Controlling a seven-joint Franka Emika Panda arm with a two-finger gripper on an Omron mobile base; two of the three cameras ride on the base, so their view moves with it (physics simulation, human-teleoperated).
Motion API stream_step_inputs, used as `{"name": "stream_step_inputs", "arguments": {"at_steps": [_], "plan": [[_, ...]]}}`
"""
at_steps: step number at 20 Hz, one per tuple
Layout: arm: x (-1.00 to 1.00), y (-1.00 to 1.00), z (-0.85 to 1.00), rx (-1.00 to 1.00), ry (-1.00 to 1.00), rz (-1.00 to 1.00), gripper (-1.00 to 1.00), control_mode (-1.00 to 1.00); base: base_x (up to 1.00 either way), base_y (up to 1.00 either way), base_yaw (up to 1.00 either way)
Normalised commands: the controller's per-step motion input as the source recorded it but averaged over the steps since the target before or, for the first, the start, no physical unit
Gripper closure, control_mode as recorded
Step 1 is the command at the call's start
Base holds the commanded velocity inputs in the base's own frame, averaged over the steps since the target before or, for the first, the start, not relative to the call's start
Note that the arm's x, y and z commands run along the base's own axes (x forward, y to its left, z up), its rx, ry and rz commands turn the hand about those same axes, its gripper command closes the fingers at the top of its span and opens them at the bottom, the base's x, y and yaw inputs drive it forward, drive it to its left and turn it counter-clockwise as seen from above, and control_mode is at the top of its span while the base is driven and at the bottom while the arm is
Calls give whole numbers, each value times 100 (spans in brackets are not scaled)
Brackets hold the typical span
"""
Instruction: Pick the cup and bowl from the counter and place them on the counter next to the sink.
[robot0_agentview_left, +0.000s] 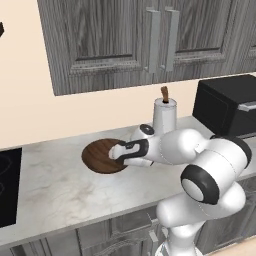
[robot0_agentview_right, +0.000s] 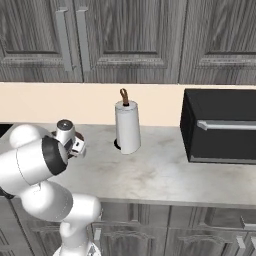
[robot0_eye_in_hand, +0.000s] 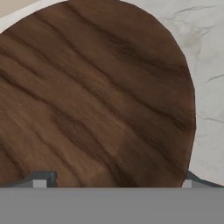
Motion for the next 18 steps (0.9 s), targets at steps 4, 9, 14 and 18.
{"name": "stream_step_inputs", "arguments": {"at_steps": [4,9,14,18], "plan": [[0,5,-2,0,0,0,-100,-100,0,0,0],[0,14,-9,0,0,-1,-100,-100,0,0,0],[0,11,-3,0,1,-1,-100,-100,0,0,0],[0,0,0,0,0,0,-100,-100,0,0,0]]}}
